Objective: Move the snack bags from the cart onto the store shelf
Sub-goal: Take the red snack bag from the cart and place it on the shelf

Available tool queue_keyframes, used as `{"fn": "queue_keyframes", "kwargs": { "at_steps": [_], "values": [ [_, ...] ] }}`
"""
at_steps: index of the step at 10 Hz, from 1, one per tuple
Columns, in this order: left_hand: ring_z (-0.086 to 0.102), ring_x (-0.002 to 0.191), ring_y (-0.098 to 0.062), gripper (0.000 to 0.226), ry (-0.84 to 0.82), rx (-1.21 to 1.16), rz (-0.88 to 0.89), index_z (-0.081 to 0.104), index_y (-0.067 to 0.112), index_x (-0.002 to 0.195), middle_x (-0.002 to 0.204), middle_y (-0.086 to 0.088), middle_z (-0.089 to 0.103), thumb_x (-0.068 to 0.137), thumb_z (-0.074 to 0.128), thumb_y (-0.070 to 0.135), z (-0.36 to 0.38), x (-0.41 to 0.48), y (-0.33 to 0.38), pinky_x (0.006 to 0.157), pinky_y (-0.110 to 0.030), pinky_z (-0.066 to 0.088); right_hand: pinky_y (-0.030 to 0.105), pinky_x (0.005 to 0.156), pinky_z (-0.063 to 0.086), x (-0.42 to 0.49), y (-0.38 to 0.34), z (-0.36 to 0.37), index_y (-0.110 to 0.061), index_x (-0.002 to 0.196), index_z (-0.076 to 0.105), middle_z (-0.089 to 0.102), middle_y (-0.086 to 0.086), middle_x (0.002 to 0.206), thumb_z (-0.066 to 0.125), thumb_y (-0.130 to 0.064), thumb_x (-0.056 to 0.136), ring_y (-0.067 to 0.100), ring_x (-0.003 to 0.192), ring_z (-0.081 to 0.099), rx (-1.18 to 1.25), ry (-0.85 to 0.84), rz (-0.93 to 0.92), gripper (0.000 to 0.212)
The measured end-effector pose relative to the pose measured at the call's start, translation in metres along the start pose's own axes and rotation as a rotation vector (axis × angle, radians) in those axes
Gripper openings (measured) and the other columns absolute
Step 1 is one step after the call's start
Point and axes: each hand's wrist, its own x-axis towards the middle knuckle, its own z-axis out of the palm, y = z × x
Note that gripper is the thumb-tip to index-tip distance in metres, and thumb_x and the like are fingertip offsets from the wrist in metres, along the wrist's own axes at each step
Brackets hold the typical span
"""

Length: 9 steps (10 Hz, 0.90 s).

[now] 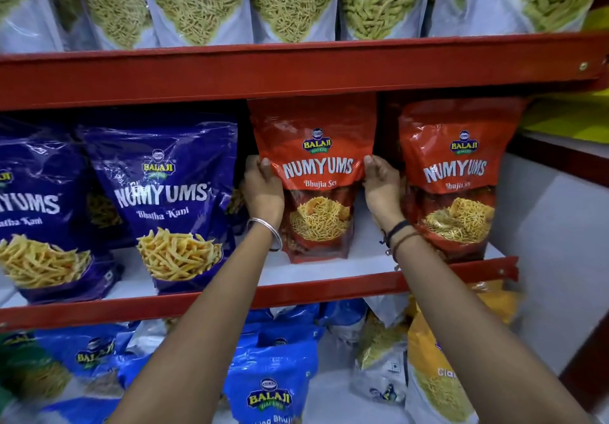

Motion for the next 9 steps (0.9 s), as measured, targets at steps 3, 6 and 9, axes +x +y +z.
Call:
{"fn": "queue_keyframes", "kwargs": {
  "at_steps": [3,6,9],
  "values": [
    [0.041,0.131,-0.030,0.079,-0.506,-0.113,-0.397,0.034,0.032,0.135,0.143,-0.010,0.044,0.075,0.006,0.075,-0.024,-0.061,-0.031,0.109,-0.042,0.032,0.049,0.109,0.031,-0.058,0.002,-0.012,-0.021,0.140,0.034,0.047,0.006,0.139,0.014,-0.073,0.081,0.032,0.130,0.041,-0.100,-0.206,0.458,0.081],
    [0.050,0.124,-0.032,0.072,-0.660,-0.176,-0.435,0.044,0.019,0.131,0.136,-0.015,0.050,0.086,0.009,0.062,-0.063,-0.075,-0.019,0.106,-0.044,0.042,0.076,0.089,0.036,-0.082,0.017,-0.031,0.010,0.113,0.044,0.049,0.040,0.118,0.021,-0.095,0.058,0.057,0.109,0.046,-0.167,-0.152,0.370,0.122],
    [0.041,0.131,-0.023,0.061,-0.631,0.046,-0.156,0.040,0.024,0.132,0.138,-0.005,0.049,0.088,0.019,0.060,-0.083,-0.104,-0.007,0.113,-0.042,0.030,0.035,0.053,0.038,-0.139,-0.021,-0.041,-0.009,0.057,0.052,0.051,0.013,0.056,0.031,-0.050,0.095,0.021,0.053,0.050,-0.249,-0.034,0.218,0.060]
  ]
}}
